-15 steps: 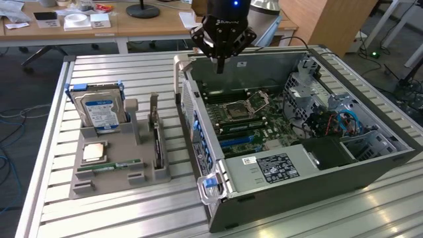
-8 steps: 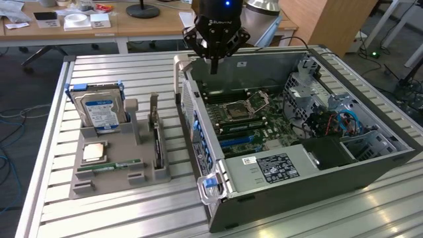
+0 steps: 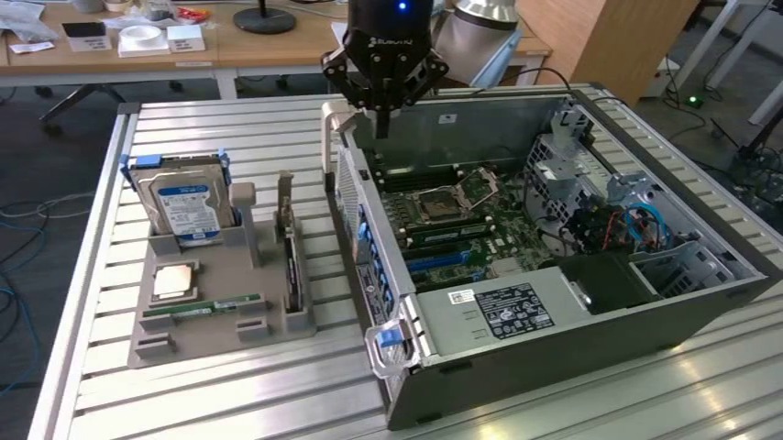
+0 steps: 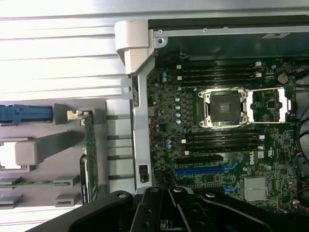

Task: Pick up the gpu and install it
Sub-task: 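Reach for the gpu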

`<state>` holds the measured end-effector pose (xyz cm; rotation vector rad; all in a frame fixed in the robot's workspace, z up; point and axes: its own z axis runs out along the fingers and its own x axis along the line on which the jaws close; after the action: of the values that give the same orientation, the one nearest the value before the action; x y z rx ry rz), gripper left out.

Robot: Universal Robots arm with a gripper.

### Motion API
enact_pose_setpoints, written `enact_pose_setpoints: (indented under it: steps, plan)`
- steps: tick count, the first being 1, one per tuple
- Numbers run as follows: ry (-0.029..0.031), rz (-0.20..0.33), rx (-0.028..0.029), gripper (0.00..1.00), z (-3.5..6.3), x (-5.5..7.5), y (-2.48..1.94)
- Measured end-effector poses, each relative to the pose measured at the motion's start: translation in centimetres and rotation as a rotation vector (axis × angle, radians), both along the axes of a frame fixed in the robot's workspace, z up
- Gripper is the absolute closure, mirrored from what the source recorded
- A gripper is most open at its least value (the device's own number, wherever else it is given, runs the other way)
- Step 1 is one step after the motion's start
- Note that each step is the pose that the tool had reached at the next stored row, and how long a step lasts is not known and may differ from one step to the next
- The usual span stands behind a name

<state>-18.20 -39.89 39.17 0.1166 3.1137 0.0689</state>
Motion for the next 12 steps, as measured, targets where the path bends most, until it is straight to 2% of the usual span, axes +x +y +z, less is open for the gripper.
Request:
enact_pose_setpoints:
  steps: [12]
  plan:
    - [0.0, 0.0, 0.0, 0.89, -0.07, -3.5, 0.0]
